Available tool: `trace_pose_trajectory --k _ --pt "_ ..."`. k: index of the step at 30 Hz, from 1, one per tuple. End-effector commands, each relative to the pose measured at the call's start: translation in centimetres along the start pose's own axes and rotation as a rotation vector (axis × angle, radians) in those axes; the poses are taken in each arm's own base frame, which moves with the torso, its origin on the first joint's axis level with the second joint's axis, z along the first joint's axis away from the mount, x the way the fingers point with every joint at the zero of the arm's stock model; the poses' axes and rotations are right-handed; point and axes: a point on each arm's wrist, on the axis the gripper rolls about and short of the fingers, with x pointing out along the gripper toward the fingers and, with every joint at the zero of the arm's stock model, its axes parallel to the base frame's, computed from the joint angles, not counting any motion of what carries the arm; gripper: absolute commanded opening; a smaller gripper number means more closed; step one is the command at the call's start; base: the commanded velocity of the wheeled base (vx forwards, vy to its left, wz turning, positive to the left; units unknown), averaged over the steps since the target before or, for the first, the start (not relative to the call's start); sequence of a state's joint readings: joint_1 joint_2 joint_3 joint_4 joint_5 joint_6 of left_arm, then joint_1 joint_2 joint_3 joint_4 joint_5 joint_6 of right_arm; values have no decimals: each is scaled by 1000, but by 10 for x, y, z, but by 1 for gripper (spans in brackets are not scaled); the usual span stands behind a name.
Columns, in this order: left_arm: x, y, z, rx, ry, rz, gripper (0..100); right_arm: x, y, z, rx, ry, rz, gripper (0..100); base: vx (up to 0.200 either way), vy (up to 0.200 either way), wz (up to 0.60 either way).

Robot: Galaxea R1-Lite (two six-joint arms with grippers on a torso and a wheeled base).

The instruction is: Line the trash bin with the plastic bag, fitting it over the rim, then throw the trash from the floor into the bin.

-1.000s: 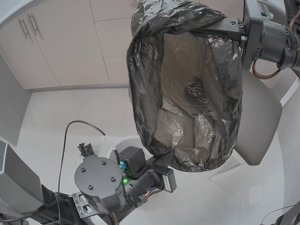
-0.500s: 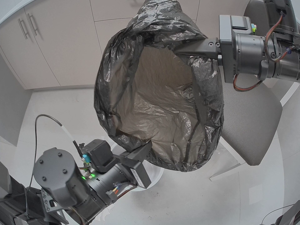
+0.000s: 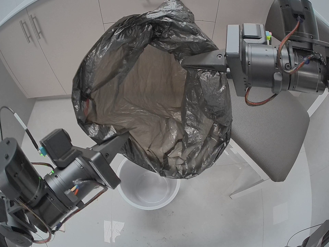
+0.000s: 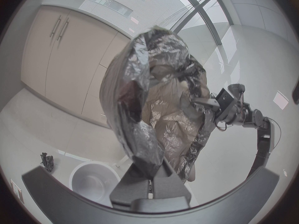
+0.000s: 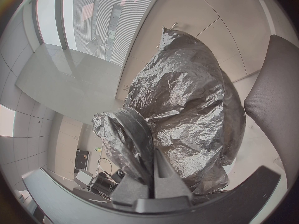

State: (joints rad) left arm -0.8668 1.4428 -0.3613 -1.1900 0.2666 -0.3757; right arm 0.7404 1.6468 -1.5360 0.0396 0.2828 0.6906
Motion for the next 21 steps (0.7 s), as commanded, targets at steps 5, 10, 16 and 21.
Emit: trace_pose_trajectory --k 5,10,16,21 --pt "-15 24 19 13 -16 48 0 9 -11 -19 19 48 -60 0 0 0 0" --pt "-13 37 15 24 42 3 0 14 -33 -42 38 109 -140 0 0 0 0" --pt "-12 44 6 24 90 16 0 19 -46 -67 38 133 -173 0 0 0 0" --pt "-19 46 -4 23 137 14 0 19 -42 -86 36 163 -153 0 0 0 0"
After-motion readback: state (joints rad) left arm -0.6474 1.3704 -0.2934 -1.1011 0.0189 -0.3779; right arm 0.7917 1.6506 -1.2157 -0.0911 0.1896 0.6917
